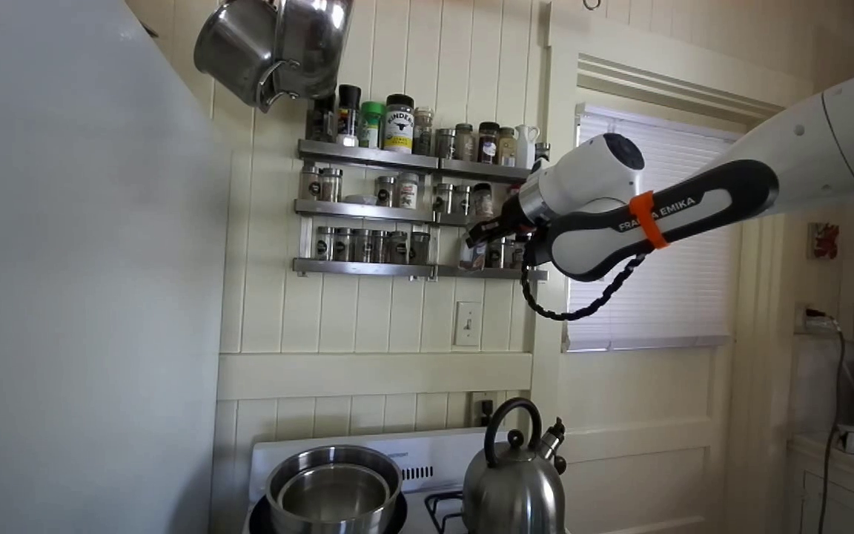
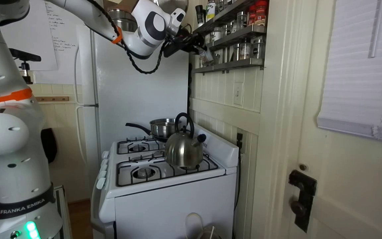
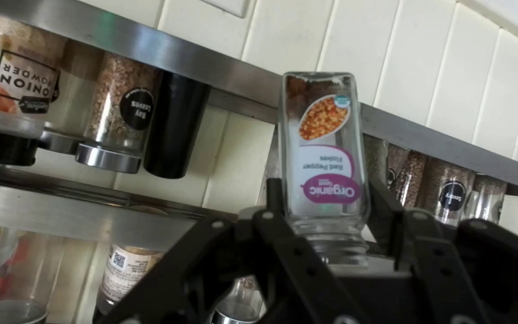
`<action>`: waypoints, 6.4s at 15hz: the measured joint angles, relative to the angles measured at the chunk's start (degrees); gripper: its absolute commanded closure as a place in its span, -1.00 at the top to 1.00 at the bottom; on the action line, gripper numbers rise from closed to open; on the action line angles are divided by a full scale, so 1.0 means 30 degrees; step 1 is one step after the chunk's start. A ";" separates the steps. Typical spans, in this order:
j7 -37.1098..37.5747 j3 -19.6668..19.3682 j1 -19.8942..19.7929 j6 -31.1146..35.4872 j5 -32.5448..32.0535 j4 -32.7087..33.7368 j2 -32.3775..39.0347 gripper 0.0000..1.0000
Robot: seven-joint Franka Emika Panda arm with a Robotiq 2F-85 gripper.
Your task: Pour some spice into the silver bowl
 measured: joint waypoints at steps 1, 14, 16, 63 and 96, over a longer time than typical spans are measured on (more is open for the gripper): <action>0.0135 0.0184 -0.0353 0.0109 -0.0235 0.0238 0.0145 -0.53; 0.4522 0.3661 -0.5558 0.2170 -0.4889 0.3163 0.2076 -0.53; 0.5317 0.4199 -0.6204 0.2171 -0.5467 0.3324 0.2153 -0.53; 1.6457 1.0140 -1.2646 0.1354 -1.6427 0.5979 0.4348 -0.53; 1.6638 1.0498 -1.1963 -0.1556 -1.6742 0.7827 0.6387 -0.53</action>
